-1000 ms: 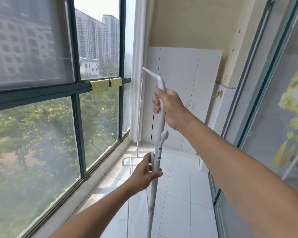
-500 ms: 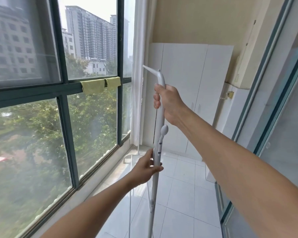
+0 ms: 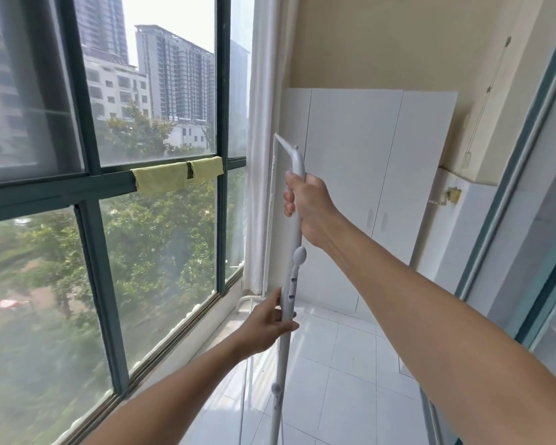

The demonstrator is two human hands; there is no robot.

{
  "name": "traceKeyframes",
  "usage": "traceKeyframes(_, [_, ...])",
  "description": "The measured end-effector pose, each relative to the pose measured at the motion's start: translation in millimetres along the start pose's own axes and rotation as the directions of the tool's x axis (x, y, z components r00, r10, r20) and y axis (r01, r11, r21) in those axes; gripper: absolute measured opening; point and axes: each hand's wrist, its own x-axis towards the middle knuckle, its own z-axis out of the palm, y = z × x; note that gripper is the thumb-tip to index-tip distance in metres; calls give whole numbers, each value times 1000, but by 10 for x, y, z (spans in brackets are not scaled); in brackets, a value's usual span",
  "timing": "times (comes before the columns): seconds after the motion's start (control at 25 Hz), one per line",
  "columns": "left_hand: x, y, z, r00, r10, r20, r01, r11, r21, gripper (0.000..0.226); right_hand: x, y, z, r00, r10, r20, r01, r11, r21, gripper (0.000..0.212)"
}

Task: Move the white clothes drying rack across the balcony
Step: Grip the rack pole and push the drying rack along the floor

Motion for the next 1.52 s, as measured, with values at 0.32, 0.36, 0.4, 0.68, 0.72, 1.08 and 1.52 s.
traceKeyframes(0.32, [895,-166,-84,999,-36,-35,37,999,16,45,888,289,-266,999,-4,43,2,999,49,11])
traceKeyframes(0.36, [995,-177,-86,998,-43,-37,43,999,19,46,985,308,-306,999,-4,52,2,999,54,10])
traceKeyframes(0.4, [1113,-188,-79,998,-47,-37,48,999,25,46,1099,326,-361,998,-3,62,-1,998,60,10])
traceKeyframes(0.68, [1795,-220,-36,994,-82,-75,88,993,77,42,1799,528,-701,990,7,140,-19,996,82,10])
traceKeyframes(0.72, [1863,-216,-31,993,-86,-76,92,992,82,41,1873,543,-737,989,7,151,-21,996,87,10])
traceKeyframes(1.08, [2012,-224,27,983,-142,-115,150,986,68,59,2099,679,-878,958,-18,286,-33,985,171,13])
traceKeyframes(1.52, [1728,-167,18,972,-189,-141,204,974,100,56,1776,601,-734,946,12,324,-66,986,154,14])
